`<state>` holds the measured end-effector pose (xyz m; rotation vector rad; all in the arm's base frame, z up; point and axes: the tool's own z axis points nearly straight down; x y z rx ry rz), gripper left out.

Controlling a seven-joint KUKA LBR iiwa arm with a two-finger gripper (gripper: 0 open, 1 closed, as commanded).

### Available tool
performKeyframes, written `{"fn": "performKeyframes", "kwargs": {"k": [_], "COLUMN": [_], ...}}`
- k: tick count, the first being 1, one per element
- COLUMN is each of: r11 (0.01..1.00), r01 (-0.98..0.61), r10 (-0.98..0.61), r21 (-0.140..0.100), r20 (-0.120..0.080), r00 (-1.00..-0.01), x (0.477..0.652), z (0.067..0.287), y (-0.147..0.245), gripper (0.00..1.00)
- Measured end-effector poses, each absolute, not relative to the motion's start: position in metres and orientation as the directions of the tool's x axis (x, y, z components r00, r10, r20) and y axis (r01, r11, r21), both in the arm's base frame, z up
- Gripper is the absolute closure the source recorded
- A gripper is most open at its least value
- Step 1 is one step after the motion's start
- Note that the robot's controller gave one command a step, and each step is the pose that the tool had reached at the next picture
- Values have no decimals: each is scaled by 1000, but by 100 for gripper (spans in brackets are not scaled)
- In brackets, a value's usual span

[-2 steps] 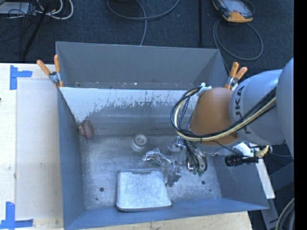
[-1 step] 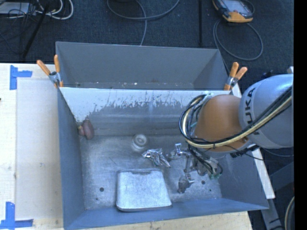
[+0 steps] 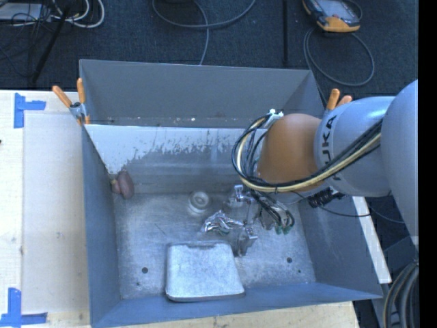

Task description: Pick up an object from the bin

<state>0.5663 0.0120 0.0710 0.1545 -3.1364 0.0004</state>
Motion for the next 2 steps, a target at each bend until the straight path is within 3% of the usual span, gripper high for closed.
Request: {"fn": "performKeyframes", "kwargs": {"k": [1,2], "r11": [988,988], "r01": [-153,-152], "r10": [-153,-152], "r21": [-3,0], "r20": [-4,-12], "r00": [-988,-988], "x": [569,571], "z": [72,74], "y": [25,27], "gripper": [0,100]}}
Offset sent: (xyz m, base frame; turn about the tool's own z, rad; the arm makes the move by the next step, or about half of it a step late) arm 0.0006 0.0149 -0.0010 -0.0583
